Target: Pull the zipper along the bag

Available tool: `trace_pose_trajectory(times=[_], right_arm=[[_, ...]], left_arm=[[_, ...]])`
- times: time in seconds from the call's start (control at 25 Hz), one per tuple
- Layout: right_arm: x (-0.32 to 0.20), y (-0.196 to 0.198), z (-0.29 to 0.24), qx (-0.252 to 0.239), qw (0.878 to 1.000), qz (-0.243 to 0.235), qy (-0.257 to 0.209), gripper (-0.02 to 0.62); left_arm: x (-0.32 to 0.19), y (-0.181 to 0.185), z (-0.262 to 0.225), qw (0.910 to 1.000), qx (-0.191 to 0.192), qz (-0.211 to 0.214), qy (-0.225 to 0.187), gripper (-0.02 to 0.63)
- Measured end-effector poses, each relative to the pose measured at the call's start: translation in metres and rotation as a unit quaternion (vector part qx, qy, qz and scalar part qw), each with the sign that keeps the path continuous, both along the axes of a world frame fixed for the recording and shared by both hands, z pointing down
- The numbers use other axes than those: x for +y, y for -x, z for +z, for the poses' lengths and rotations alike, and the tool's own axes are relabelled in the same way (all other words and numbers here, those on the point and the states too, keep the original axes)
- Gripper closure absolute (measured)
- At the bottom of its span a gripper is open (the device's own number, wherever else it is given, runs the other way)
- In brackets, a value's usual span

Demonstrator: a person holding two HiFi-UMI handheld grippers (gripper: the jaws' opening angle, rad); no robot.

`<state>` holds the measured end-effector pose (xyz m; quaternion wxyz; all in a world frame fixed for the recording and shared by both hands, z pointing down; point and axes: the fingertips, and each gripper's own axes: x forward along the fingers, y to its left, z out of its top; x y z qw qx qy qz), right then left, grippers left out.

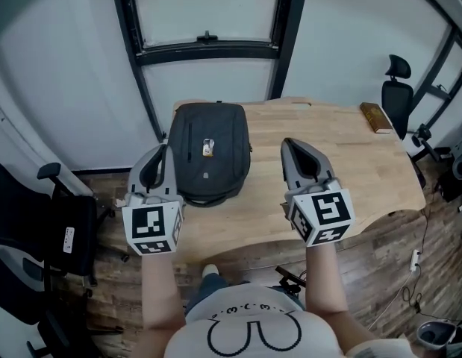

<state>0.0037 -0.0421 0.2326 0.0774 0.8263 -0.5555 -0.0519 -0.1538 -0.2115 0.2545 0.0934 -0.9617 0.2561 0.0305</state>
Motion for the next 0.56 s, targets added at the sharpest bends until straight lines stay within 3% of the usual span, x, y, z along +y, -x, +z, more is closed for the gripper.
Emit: trace_pose_trajectory(times=[0.56], right_arm=[[0.056, -0.007, -0.007, 0.010, 1.000, 0.018, -0.018, 0.543]], left_arm=[[0.041, 0.012, -0.017, 0.9997, -0.002, -0.012, -0.021, 0.589]])
